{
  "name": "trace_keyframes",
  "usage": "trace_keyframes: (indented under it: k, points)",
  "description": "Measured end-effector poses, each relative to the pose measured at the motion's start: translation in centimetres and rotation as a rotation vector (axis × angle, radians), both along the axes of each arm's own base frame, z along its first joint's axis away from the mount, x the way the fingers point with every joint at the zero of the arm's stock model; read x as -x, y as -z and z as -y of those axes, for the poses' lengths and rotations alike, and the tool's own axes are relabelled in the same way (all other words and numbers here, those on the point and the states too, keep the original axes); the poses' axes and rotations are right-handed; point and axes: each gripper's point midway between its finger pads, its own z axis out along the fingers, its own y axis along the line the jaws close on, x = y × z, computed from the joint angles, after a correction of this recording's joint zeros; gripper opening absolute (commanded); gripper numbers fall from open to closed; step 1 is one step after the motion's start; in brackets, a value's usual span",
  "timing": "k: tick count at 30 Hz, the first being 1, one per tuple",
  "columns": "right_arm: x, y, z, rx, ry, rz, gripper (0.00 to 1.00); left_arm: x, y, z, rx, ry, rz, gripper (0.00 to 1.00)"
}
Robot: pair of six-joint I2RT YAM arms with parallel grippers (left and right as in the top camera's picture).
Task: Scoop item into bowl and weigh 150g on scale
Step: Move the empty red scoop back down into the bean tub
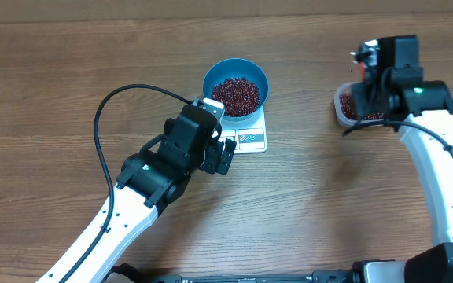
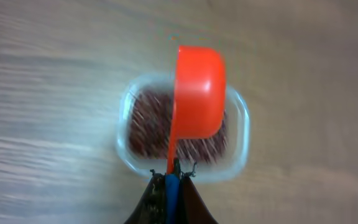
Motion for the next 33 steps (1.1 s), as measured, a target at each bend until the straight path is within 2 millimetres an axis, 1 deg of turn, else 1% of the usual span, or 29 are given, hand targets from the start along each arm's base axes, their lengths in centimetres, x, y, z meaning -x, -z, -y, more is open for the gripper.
trace_keyframes:
  k: [4,8,11,15,23,26,29,33]
  points:
    - [1.4,0.6,2.6,-0.027,0.1,-0.044,0.04,0.0,0.0,0.0,0.0,0.0,0.0,1.0]
    - [1.7,1.0,3.6,-0.062,0.139,-0.053,0.04,0.0,0.0,0.0,0.0,0.0,0.0,1.0]
    - [1.4,1.9,3.4,-0.085,0.138,-0.073,0.04,0.0,0.0,0.0,0.0,0.0,0.0,1.0]
    - [1.1,3.6,3.1,-0.105,0.135,-0.118,0.04,0.0,0.0,0.0,0.0,0.0,0.0,1.0]
    - [0.8,8.2,3.1,-0.115,0.143,-0.244,0.04,0.0,0.0,0.0,0.0,0.0,0.0,1.0]
    - [0.7,9.5,2.9,-0.127,0.14,-0.279,0.04,0.0,0.0,0.0,0.0,0.0,0.0,1.0]
    - [0.7,9.9,2.2,-0.163,0.125,-0.288,0.04,0.0,0.0,0.0,0.0,0.0,0.0,1.0]
    - [0.6,10.0,0.9,-0.237,0.098,-0.288,0.04,0.0,0.0,0.0,0.0,0.0,0.0,0.99]
